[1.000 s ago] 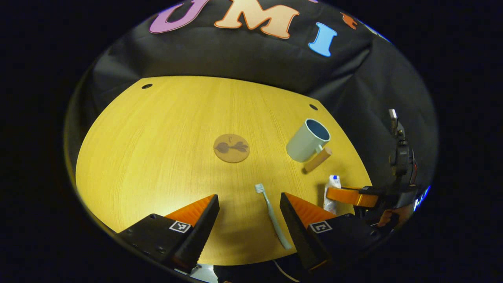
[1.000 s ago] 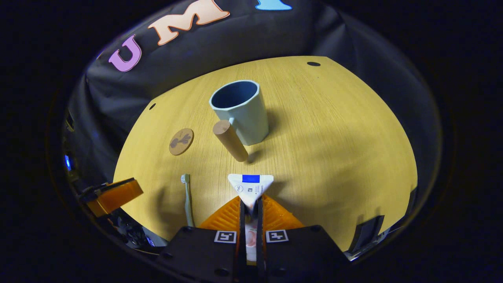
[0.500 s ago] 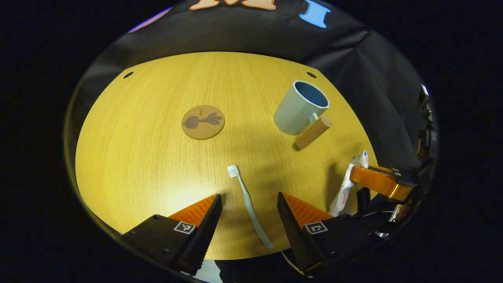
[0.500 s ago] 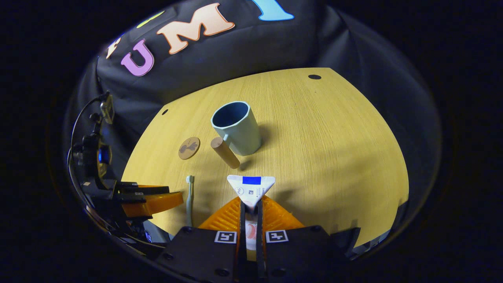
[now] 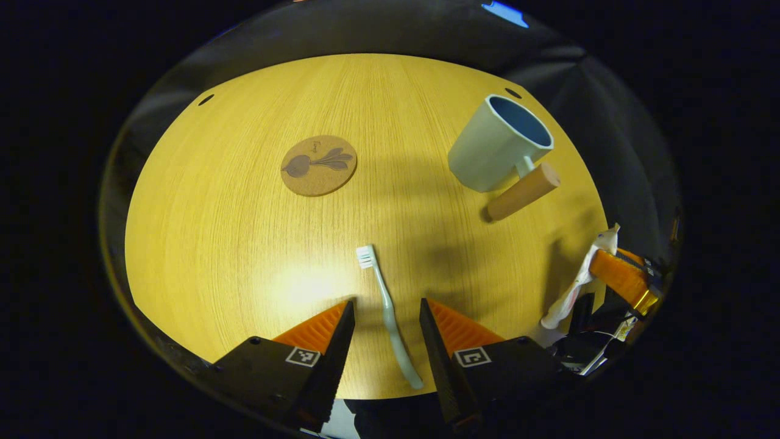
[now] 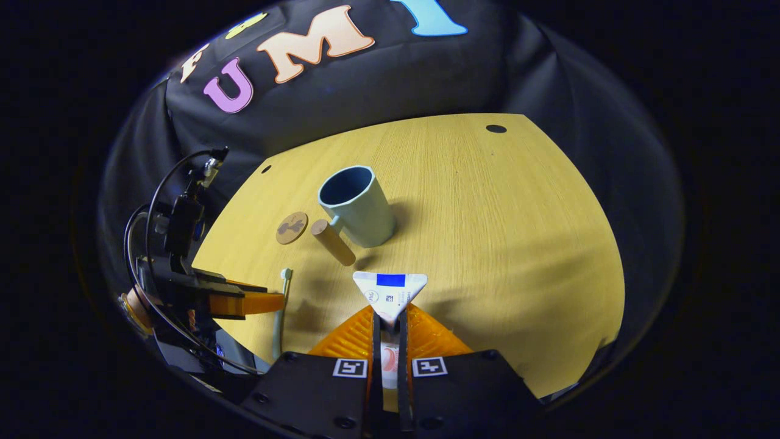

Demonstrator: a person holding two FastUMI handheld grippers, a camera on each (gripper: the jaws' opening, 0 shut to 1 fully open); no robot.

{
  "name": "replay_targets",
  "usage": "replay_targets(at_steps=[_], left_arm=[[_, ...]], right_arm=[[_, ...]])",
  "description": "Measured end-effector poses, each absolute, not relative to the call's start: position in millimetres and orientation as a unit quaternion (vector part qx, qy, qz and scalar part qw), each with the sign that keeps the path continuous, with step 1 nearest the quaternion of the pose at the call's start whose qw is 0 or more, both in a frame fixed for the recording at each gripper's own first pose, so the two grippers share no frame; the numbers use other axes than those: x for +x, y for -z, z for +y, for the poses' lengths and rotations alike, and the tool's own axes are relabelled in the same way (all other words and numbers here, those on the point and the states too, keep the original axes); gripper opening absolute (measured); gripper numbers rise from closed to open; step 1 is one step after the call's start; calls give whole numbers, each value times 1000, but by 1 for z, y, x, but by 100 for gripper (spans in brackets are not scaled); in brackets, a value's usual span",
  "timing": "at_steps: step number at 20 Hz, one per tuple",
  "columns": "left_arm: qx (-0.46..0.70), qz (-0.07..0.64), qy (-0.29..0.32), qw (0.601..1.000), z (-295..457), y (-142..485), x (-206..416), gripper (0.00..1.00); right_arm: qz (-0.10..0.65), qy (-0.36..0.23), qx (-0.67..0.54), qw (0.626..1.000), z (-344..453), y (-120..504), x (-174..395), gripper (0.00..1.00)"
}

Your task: Put the toothbrush and toothpaste on the desktop into the cup, then pick up the cup and place it on the coaster on the desktop.

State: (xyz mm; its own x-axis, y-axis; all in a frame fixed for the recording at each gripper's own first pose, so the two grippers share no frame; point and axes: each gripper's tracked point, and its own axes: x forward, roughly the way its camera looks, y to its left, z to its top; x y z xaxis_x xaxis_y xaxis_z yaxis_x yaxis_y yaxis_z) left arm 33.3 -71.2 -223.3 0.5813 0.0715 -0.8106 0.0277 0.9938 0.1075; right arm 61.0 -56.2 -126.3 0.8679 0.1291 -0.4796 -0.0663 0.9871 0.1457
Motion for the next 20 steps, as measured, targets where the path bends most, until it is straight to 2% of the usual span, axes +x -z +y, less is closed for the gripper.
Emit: replay_targets(at_steps=[1,2,6,7,8,9,15,17,18,20], left_arm=[[57,464,-16,884,-71,225,34,67],[59,469,-20,881,-70,226,35,64],[60,490,-39,869,-72,233,42,63],[60,493,-40,867,-74,234,43,58],[60,496,-40,865,-75,237,45,43],[59,500,-41,863,-76,238,46,40],[66,519,-44,851,-74,239,44,42],[77,526,-51,845,-70,239,44,40],[82,528,-51,844,-70,240,44,34],[93,534,-48,839,-70,239,45,31]], right_arm=[[252,-52,61,964,-59,126,61,12],[252,-56,61,964,-61,126,61,12],[250,-67,58,964,-67,126,65,12],[249,-68,59,964,-67,126,67,12],[249,-68,59,964,-69,126,68,12],[249,-69,58,964,-69,126,68,12],[245,-68,58,965,-70,124,68,12],[245,-68,57,965,-70,124,67,12],[245,-69,57,965,-70,124,67,12],[247,-70,54,965,-69,125,67,12]])
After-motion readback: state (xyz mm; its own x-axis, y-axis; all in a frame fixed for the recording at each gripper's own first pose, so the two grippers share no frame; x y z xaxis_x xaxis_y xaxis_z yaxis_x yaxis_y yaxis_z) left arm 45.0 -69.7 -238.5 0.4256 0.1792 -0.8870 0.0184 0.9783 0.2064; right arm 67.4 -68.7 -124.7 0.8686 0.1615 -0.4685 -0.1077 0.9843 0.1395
